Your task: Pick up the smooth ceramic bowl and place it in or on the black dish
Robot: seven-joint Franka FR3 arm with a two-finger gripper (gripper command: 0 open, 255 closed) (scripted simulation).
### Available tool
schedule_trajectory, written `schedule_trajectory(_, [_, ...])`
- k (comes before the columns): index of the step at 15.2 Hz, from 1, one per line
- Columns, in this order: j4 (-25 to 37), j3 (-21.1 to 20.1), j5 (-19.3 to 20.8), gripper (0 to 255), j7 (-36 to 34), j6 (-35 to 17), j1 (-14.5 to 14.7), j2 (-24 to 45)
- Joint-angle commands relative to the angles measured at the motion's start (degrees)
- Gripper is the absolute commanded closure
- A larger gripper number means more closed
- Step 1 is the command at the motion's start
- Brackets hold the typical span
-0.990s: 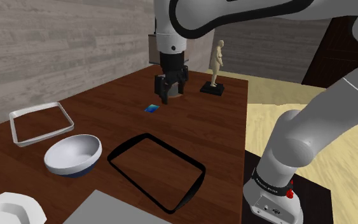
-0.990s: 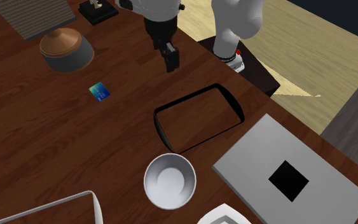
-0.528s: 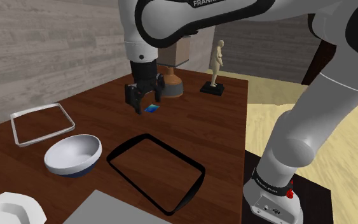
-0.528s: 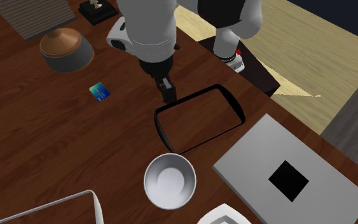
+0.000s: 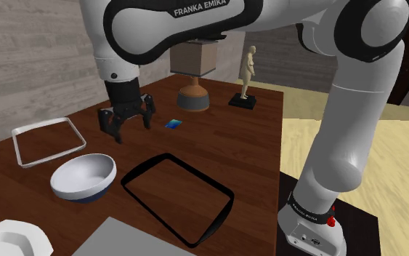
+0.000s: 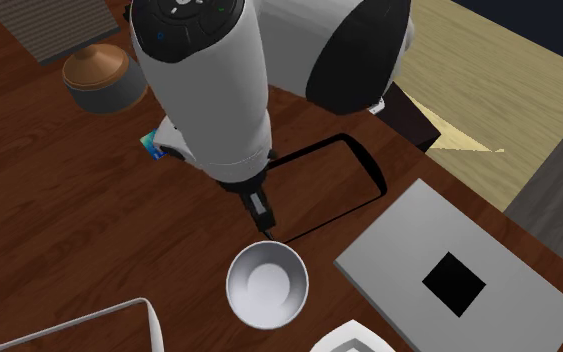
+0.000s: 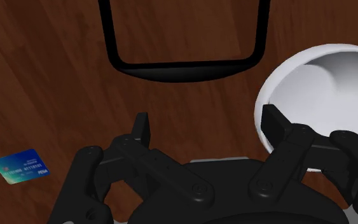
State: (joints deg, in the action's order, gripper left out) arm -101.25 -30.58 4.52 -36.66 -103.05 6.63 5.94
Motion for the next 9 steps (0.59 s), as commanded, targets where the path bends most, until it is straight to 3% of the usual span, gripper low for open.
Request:
schedule_trajectory(1, [4.39,-0.76,2.05,0,-2.7,0.34,1.62,4.72])
schedule_trajectory(5, [14.6,-1.02,6.1,0,-6.67,2.34,5.77,14.14])
schedule_trajectory(9, [11.61,-0.81,6.22,0,-6.82,-0.7,5.56,14.22])
